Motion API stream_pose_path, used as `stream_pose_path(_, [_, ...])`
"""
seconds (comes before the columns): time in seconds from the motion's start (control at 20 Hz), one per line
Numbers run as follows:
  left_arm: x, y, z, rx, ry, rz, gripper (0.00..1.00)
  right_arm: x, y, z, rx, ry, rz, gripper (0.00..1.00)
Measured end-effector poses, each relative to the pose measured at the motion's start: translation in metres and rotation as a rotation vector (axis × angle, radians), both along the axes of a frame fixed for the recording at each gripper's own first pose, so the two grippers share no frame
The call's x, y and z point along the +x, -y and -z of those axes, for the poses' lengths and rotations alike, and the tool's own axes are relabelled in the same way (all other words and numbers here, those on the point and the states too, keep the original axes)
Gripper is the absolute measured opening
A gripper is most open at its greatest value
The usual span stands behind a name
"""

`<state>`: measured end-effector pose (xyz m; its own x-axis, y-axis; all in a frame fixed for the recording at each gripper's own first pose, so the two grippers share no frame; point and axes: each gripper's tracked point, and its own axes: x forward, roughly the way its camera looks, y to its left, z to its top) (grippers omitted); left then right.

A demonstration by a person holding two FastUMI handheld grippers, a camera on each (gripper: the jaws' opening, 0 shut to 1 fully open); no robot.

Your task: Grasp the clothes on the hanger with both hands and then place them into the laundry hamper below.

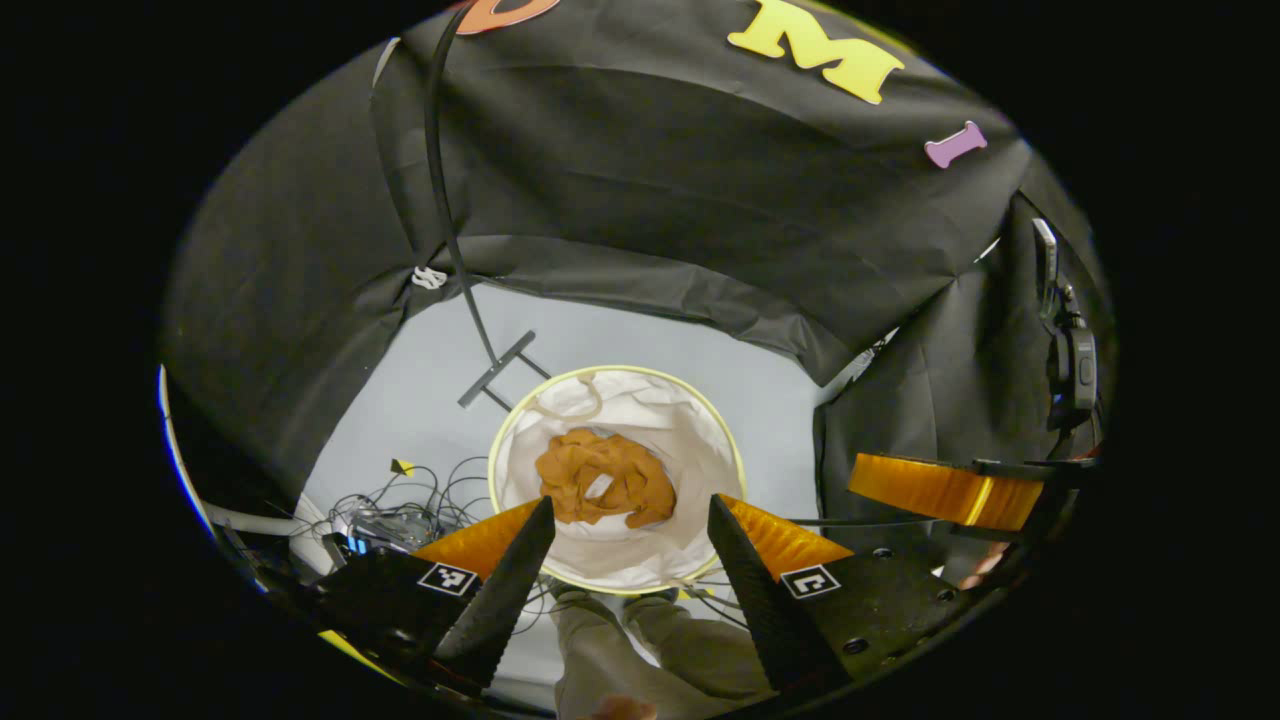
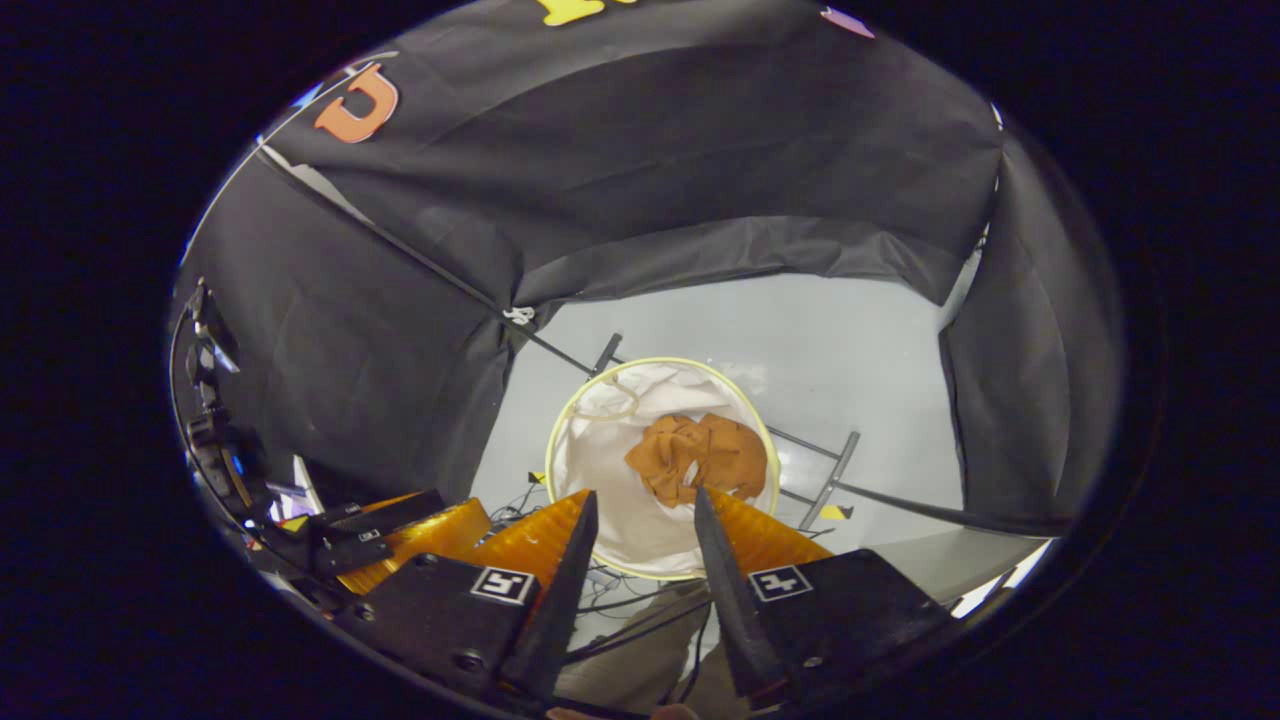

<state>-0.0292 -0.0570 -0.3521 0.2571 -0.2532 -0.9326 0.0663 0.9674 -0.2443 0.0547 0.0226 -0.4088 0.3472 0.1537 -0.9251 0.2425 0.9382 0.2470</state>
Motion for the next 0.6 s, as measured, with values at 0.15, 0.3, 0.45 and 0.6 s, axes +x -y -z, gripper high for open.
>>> stream_pose_path(0.15, [0.002,-0.022,-0.005,0.083,0.075,-0.002,0.96,-0.004,0.013,-0.022,-0.075,0.076,-0.018,0.77])
stream_pose_path(0.3, [0.000,-0.034,-0.022,0.109,0.126,-0.049,1.00,-0.015,0.021,-0.049,-0.138,0.141,-0.068,0.77])
stream_pose_path(0.45, [0.007,-0.036,-0.065,0.090,0.218,-0.070,1.00,-0.003,0.026,-0.092,-0.194,0.289,-0.111,0.78])
stream_pose_path(0.6, [0.020,-0.036,-0.114,0.069,0.331,-0.088,0.96,-0.006,0.024,-0.143,-0.270,0.446,-0.163,0.78])
